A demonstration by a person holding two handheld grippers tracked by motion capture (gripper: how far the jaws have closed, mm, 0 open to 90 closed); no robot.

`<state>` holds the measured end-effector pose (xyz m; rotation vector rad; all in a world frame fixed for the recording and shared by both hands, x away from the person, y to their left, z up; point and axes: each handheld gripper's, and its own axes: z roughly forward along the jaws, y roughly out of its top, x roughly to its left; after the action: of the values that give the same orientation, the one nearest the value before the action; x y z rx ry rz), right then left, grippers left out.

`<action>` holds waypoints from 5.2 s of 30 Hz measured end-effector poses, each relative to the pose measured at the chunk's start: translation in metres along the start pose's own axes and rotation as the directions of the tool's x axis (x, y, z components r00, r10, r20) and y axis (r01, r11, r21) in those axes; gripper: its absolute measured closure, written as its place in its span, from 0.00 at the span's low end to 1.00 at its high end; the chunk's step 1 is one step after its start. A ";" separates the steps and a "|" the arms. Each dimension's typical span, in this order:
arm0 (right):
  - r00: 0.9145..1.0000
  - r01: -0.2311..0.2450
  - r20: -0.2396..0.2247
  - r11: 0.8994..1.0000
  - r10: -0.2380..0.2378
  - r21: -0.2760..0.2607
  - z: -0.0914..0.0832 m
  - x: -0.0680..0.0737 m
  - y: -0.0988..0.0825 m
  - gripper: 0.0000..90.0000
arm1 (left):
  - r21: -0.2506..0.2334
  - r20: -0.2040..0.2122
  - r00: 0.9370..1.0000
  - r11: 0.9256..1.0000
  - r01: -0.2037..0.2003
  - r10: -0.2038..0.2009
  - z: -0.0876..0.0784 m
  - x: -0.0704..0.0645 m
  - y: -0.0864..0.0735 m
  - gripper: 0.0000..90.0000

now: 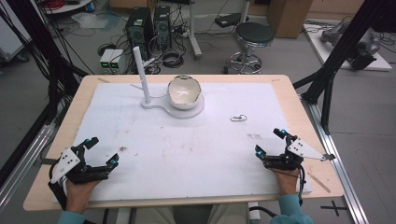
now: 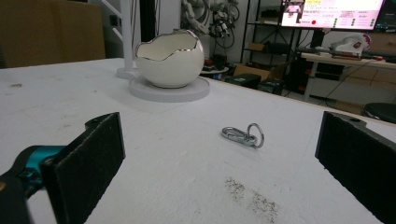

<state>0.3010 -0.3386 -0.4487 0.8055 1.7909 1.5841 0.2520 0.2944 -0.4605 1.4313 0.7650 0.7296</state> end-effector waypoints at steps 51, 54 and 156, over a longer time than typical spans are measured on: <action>0.976 0.139 -0.213 0.902 -0.054 0.408 0.070 -0.054 0.125 0.01 | 0.008 -0.017 1.000 1.000 -0.005 0.005 0.001 -0.001 0.000 0.02; 0.971 0.163 -0.233 0.869 -0.057 0.467 0.084 -0.060 0.130 0.01 | 0.010 -0.014 1.000 1.000 -0.008 0.008 0.001 -0.001 0.000 0.02; 0.925 0.339 -0.381 0.451 0.002 0.826 0.198 -0.083 0.065 0.99 | 0.021 -0.015 0.999 0.999 -0.028 0.028 0.002 -0.003 0.001 0.02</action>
<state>0.5097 -0.2726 -0.4002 0.7419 2.9108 0.5241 0.2519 0.2909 -0.4599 1.4590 0.7681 0.7570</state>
